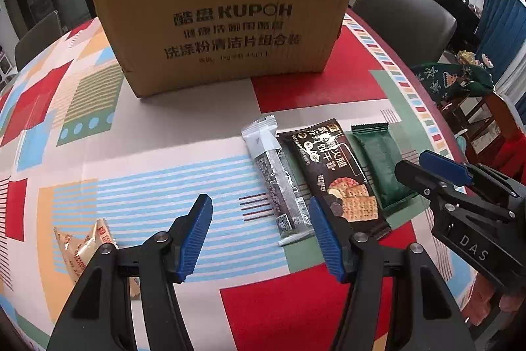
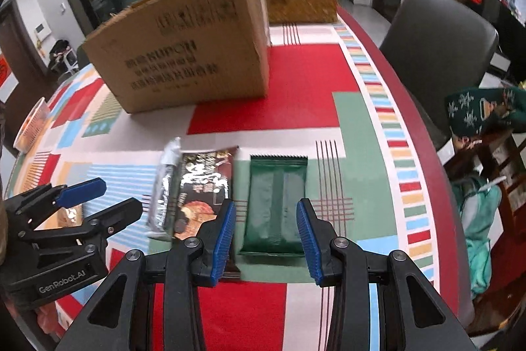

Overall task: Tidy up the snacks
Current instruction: 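Move both tools back to the white stick pack and green pack, then grasp the green pack with the right gripper while the left grasps the white stick pack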

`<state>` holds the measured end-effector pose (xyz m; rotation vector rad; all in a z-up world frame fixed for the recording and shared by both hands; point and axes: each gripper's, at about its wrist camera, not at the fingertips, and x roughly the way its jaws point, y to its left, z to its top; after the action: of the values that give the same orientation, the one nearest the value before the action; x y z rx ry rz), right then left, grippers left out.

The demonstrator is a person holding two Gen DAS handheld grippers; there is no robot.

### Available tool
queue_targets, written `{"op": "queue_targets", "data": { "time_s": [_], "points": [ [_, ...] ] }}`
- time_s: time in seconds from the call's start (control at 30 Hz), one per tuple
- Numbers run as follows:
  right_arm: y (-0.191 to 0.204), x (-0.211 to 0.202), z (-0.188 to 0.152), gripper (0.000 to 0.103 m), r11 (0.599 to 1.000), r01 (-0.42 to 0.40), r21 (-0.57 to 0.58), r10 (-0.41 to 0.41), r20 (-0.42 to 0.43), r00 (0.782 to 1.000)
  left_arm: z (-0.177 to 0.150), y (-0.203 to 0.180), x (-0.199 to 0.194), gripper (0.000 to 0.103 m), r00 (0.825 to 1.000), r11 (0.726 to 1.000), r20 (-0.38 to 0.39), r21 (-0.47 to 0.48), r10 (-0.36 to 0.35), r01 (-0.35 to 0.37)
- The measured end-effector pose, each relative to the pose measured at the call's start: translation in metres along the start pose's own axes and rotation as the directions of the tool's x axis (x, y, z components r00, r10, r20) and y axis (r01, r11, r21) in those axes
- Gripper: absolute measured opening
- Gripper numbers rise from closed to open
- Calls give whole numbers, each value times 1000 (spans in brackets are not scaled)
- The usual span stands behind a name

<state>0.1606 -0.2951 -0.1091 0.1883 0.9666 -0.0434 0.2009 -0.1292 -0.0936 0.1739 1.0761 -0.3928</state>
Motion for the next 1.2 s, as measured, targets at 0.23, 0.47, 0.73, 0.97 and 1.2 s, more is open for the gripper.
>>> {"op": "queue_targets", "data": {
  "time_s": [0.23, 0.47, 0.73, 0.97, 1.2],
  "points": [
    [-3, 16, -4, 40, 1000, 3, 5, -3, -40, 999, 10, -4, 17, 61, 1000, 1000, -25, 24, 14, -13],
    [-2, 30, -2, 40, 1000, 18, -16, -19, -54, 998, 14, -4, 36, 59, 998, 1000, -63, 15, 14, -13],
    [7, 37, 6, 47, 998, 25, -57, -29, -64, 998, 20, -5, 48, 50, 997, 1000, -71, 10, 9, -8],
    [12, 39, 2, 47, 993, 73, -95, -79, -53, 995, 20, -11, 48, 28, 999, 1000, -49, 23, -4, 5],
    [17, 38, -4, 44, 986, 108, -129, -113, -28, 993, 16, -7, 44, 21, 998, 1000, -53, -1, -28, 28]
  ]
}}
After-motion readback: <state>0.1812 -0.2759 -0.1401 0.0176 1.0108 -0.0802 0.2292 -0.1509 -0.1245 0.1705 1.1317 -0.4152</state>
